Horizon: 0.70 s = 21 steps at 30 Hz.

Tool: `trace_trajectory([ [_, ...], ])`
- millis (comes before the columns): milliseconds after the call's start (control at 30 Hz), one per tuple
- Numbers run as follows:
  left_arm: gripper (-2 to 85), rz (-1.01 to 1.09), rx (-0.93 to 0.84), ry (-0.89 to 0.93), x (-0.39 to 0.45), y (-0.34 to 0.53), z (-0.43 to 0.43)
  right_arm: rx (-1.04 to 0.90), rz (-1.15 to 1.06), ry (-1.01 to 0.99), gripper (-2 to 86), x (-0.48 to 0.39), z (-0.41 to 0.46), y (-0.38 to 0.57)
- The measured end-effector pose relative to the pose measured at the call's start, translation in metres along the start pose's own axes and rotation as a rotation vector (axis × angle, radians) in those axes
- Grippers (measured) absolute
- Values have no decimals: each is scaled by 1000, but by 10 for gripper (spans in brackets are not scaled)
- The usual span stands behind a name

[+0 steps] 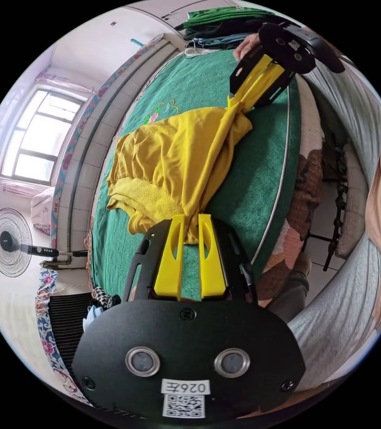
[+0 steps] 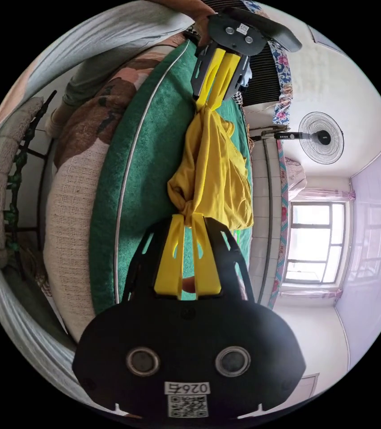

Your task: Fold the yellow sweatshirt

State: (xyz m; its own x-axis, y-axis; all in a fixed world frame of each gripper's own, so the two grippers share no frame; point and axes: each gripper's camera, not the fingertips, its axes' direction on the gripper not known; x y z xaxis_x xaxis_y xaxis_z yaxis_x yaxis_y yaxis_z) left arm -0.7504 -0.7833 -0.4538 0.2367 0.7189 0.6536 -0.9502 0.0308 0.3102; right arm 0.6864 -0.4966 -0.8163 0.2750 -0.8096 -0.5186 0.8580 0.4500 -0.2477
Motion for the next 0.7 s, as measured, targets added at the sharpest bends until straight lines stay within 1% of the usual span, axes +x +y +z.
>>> trace_trajectory([
  [67, 49, 5, -1, -4, 1, 1, 9, -15, 12, -27, -13, 2, 12, 4],
  [200, 37, -6, -6, 6, 2, 8, 30, 5, 145, -128, -15, 27, 28, 32],
  [267, 32, -26, 8, 35, 0, 15, 33, 25, 212, -177, -16, 35, 33, 49],
  [367, 28, -82, 93, 152, -1, 40, 22, 58, 278, -255, -16, 31, 31, 76],
  [433, 25, -103, 169, 237, 12, 70, 7, 97, 282, -337, -15, 8, 21, 99],
  [533, 22, -100, 241, 300, 41, 105, -19, 161, 279, -430, -15, -31, 1, 126],
  [600, 21, -84, 266, 303, 62, 120, -35, 204, 283, -474, -15, -51, -12, 141],
  [700, 19, -50, 299, 258, 93, 138, -60, 284, 313, -501, -15, -72, -31, 168],
])
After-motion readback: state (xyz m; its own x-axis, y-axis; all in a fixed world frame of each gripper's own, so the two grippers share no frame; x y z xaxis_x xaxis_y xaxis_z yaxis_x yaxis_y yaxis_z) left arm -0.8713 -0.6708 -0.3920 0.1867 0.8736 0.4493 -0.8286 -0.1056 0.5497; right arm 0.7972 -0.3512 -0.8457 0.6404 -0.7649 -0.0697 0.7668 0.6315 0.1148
